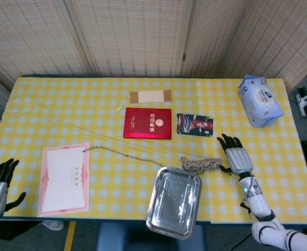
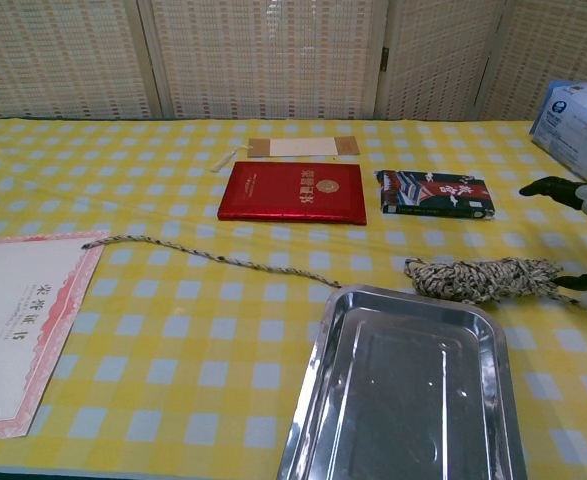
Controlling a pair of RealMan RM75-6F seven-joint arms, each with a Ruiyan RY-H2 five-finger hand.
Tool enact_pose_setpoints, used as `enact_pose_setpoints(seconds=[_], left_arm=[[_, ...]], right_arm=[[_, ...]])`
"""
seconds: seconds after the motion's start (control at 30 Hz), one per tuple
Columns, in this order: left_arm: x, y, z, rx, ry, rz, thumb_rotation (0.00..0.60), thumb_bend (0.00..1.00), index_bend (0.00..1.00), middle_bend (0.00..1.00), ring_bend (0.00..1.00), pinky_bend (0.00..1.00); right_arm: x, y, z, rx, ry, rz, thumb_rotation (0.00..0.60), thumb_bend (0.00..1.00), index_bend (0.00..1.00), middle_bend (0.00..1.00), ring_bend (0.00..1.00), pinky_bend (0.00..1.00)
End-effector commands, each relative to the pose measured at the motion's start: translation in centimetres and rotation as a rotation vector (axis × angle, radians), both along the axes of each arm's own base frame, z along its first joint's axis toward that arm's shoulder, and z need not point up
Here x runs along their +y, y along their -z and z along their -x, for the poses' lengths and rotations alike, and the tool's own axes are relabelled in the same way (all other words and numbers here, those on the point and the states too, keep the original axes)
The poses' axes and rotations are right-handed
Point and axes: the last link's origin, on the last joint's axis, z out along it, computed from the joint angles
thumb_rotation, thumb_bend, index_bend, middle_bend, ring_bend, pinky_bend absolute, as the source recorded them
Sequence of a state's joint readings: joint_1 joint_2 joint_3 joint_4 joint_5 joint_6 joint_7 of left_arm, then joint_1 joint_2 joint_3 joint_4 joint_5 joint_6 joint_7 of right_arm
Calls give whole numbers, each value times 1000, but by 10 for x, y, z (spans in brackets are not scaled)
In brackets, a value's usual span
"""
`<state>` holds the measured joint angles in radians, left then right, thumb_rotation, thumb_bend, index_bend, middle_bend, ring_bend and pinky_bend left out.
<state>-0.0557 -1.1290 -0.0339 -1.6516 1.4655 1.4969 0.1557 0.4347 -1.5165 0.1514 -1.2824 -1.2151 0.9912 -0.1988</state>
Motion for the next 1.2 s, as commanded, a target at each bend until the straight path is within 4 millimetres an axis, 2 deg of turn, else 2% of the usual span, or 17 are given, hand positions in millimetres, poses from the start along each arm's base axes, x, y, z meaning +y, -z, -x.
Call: enact_pose_setpoints(seconds=[0.03, 0.2, 0.3, 0.43, 0.57, 0.73, 1.1, 1.2], left_arm=[[-1, -1, 1, 0, -6, -3, 600, 282, 113, 90, 120, 0], [-1, -1, 3, -1, -11, -4, 600, 282, 113, 90, 120, 0], [-1, 1, 2, -3, -5, 2, 600, 282, 113, 90, 120, 0], [-1, 1, 1, -4, 0, 2, 600, 282, 113, 90, 120, 0], [-1, 0, 2, -3, -1, 0, 600, 282, 115, 90, 120, 0], [-2, -1, 2, -2, -4, -1, 600, 282, 114, 90, 120, 0], [-3, -1, 3, -2, -4, -3, 600, 282, 115, 90, 120, 0], [-3, -1, 3, -2, -5, -3, 600, 282, 114, 90, 120, 0]], right_arm=[[7, -1, -4, 4, -17, -30, 600, 265, 0, 0, 36, 0], [27, -8, -4, 12, -23, -81, 600, 264, 0, 0, 66, 0], [30, -7, -4, 9, -18, -101, 600, 265, 0, 15, 84, 0], [26, 0, -7, -4, -21, -114, 600, 266, 34, 80, 121, 0], [18, 8, -11, -12, -28, -127, 600, 265, 169, 161, 197, 0], [10, 14, -17, -14, -47, -136, 600, 277, 257, 222, 249, 0], [6, 20, -25, -7, -66, -155, 600, 365, 313, 273, 298, 25], [5, 22, -28, -11, -71, -157, 600, 388, 332, 287, 316, 68]])
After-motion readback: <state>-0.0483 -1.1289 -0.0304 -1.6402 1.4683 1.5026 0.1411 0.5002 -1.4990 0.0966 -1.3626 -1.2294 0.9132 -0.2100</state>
